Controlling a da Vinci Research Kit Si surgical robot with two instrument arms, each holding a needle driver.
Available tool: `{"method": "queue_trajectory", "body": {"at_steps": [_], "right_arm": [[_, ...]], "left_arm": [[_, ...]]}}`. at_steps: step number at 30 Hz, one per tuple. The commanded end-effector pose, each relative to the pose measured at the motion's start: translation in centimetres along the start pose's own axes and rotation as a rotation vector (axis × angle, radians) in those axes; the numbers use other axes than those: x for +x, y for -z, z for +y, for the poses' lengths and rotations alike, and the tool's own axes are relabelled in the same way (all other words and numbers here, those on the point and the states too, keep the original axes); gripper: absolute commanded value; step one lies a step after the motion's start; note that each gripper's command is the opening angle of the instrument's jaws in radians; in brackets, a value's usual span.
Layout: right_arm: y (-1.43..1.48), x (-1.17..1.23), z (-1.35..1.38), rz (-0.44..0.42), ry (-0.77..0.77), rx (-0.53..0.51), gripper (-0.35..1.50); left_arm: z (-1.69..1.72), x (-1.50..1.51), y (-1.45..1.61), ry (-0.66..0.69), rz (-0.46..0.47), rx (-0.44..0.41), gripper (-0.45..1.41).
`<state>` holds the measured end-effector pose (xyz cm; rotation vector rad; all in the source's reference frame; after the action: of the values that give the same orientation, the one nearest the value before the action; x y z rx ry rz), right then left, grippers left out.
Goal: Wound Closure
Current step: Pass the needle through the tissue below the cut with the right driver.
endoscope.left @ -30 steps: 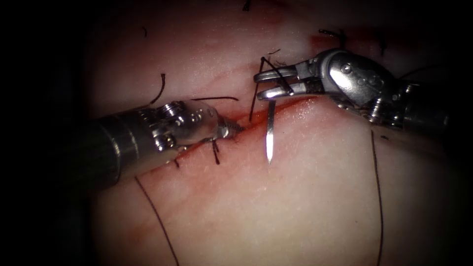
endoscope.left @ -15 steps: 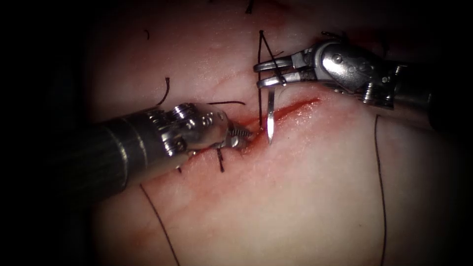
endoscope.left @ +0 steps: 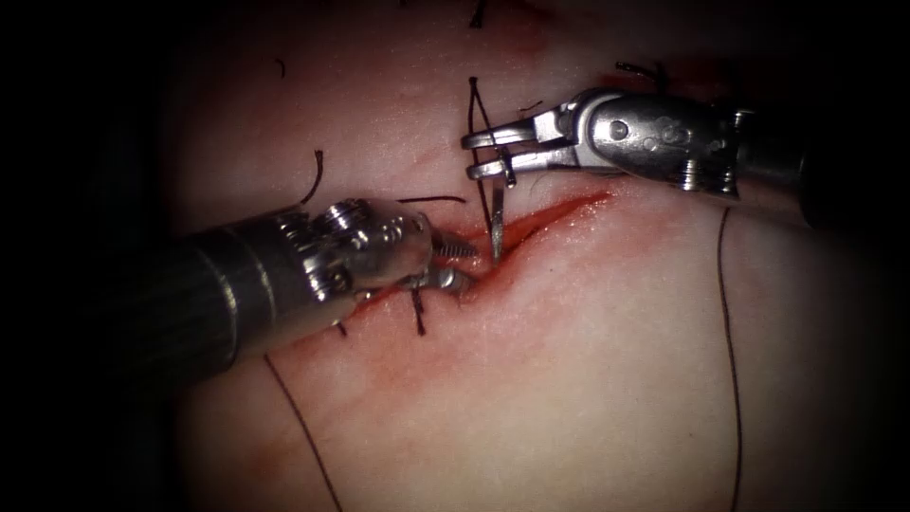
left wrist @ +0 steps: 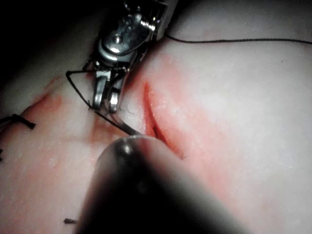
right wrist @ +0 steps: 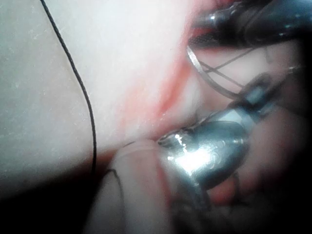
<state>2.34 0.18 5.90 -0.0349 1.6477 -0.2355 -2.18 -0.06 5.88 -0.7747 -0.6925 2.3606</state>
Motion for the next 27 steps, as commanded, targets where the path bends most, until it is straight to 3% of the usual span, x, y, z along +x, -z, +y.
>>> {"method": "queue_trajectory", "body": {"at_steps": [1, 16, 23, 27], "right_arm": [[-0.06, -0.05, 0.07, 0.001, 0.004, 0.0, -0.35], [-0.07, -0.1, -0.19, -0.025, 0.022, 0.089, -0.35], [-0.06, -0.19, -0.03, -0.048, -0.171, 0.078, -0.35], [0.01, -0.26, 0.02, -0.082, -0.216, 0.055, -0.35]], "left_arm": [[-0.04, 0.06, -0.04, -0.002, 0.003, 0.0, 0.6], [-0.01, 0.13, 0.06, 0.005, 0.009, 0.016, 0.61], [0.06, 0.21, 0.17, 0.017, 0.018, 0.041, 0.59], [0.21, 0.37, 0.42, -0.008, 0.031, 0.081, 0.58]]}}
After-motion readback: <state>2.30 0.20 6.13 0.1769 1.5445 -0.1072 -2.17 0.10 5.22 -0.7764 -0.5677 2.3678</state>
